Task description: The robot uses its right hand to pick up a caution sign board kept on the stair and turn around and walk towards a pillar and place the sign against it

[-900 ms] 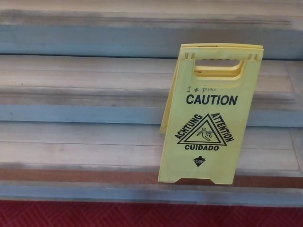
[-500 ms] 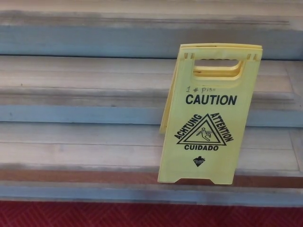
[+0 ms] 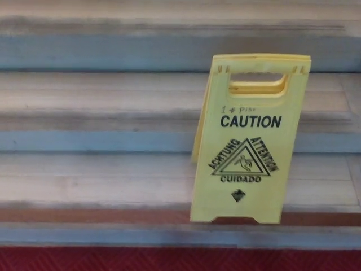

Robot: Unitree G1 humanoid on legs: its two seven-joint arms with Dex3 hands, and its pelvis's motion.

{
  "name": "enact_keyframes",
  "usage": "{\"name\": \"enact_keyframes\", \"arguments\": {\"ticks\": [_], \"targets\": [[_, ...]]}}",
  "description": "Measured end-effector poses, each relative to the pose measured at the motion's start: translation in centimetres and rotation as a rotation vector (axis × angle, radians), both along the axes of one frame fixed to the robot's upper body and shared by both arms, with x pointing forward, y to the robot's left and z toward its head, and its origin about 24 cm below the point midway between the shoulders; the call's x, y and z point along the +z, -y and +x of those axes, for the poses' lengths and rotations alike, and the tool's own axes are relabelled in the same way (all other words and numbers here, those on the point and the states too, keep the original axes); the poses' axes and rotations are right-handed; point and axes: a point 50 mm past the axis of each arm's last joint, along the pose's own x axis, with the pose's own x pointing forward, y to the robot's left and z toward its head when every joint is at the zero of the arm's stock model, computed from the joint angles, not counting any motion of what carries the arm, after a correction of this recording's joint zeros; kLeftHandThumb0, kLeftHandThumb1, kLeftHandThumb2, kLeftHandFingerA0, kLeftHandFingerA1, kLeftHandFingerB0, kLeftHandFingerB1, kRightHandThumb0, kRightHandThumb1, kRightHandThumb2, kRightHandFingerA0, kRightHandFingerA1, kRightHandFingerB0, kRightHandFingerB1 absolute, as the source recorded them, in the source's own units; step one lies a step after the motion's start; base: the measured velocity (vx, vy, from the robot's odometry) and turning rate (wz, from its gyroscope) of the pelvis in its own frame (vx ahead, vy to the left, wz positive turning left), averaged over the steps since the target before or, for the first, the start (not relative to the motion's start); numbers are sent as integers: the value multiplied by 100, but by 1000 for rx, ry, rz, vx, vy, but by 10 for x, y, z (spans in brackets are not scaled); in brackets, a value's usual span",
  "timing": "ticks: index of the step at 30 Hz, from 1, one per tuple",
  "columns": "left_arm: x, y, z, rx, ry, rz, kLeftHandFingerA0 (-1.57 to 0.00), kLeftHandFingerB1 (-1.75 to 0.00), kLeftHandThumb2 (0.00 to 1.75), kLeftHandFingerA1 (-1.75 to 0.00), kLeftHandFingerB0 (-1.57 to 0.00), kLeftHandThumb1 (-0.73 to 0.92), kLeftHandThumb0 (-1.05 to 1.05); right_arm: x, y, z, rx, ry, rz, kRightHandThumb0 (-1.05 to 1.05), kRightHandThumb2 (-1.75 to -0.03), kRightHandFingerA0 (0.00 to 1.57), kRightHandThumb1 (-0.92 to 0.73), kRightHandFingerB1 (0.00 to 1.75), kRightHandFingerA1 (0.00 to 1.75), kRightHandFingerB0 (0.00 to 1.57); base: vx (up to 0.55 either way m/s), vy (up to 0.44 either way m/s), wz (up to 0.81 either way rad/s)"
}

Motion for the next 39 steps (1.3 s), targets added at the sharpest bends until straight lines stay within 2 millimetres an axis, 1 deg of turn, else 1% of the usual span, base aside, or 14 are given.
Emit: {"name": "enact_keyframes", "arguments": {"ticks": [1,4,5,7,8,13,17,19,22,27,28,30,38,39], "targets": [[0,0,2,1,8,1,-116,-84,124,-97,-95,40,46,1,0,0,1,1,-3,10,-86,93,-66,57,70,70,-72,40,27],[-2,3,-5,9,-6,-9,-115,-92,118,-105,-96,47,41,4,4,0,2,9,-21,9,-84,93,-67,58,71,71,-33,73,-13],[-2,4,-6,10,-8,-9,-118,-86,130,-98,-101,36,42,4,5,-2,-1,7,-22,9,-82,94,-68,58,71,71,-35,134,-8],[-1,4,-8,7,-2,-1,-115,-96,130,-106,-103,49,50,4,5,-2,-2,6,-23,10,-83,93,-67,58,70,71,42,177,-22],[0,4,-8,5,7,6,-119,-92,149,-103,-106,30,50,4,5,-2,-2,6,-25,12,-87,94,-65,59,72,73,98,274,-39],[9,1,-3,-19,82,49,-117,-94,121,-105,-103,45,55,2,1,-3,-2,5,-17,11,-88,94,-66,59,74,75,220,296,-37],[12,-6,-2,-29,85,80,-120,-90,125,-104,-102,37,52,1,0,-5,-3,-1,-15,13,-90,93,-66,59,74,74,156,135,-2],[11,-4,-4,-33,73,78,-115,-92,125,-104,-100,45,57,2,0,-5,-1,1,-16,9,-82,95,-67,59,74,74,111,11,5],[10,-3,-6,-32,62,83,-115,-84,134,-96,-101,35,54,2,0,-2,6,11,-17,11,-84,93,-68,59,74,72,109,-82,12],[8,-3,-9,-22,45,81,-114,-85,134,-97,-99,34,56,3,1,2,8,20,-19,10,-85,91,-68,58,74,70,91,-230,-1],[7,-2,-9,-18,45,80,-110,-87,121,-99,-95,40,56,2,-1,3,10,20,-14,11,-81,89,-69,55,71,67,192,-347,17],[6,2,-8,-19,46,69,-112,-84,132,-96,-99,37,53,6,5,5,9,31,-31,11,-81,89,-69,57,73,67,156,-309,1],[4,5,-10,-12,38,59,-115,-86,133,-98,-101,35,51,7,10,4,-9,26,-34,9,-81,91,-68,58,73,70,78,-70,-6],[4,5,-10,-10,40,58,-114,-90,125,-102,-98,37,54,7,10,4,-11,25,-34,8,-82,89,-68,59,75,70,52,73,-8]]}}
